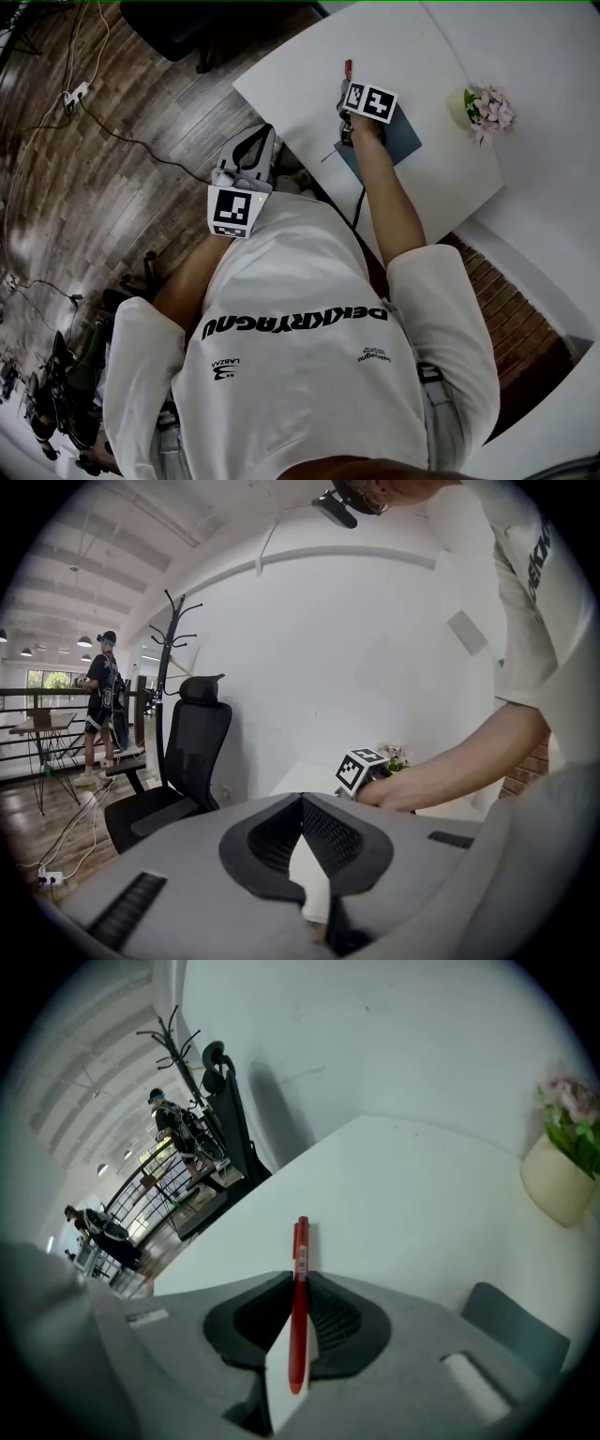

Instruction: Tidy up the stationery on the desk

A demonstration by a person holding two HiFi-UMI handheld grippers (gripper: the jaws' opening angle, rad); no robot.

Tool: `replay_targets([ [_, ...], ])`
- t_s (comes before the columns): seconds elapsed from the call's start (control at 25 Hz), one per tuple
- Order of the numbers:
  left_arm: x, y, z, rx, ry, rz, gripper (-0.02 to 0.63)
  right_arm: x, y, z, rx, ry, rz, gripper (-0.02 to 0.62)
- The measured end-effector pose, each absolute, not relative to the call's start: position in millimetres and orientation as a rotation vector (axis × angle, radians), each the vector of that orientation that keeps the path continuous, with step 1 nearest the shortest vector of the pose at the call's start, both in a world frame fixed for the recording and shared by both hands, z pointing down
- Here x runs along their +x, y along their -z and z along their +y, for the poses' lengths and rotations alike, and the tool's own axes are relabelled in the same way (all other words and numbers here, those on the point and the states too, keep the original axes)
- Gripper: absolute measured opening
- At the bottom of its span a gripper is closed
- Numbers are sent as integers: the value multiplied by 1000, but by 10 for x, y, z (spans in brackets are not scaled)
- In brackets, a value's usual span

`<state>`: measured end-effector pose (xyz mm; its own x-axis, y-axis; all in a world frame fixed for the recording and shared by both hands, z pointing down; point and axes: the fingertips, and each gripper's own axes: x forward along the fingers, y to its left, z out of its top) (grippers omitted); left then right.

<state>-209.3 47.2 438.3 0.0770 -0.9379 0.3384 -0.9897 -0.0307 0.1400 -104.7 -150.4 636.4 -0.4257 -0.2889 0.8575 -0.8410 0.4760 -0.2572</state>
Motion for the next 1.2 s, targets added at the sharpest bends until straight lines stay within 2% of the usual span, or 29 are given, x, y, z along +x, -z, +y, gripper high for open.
replay_targets([
  [0.44,-1690,-4292,274,2189,-250,-1804,-2,-549,-5596,-1579,1129,-1122,-2116,46],
  [0.84,-990,-4273,66,2413,-325,-1590,-2,440,-5107,-1448,1412,-1220,-2156,46],
  [1.2,-308,-4264,-28,2568,-362,-1385,-2,1362,-5129,-1036,1634,-1329,-2056,46],
])
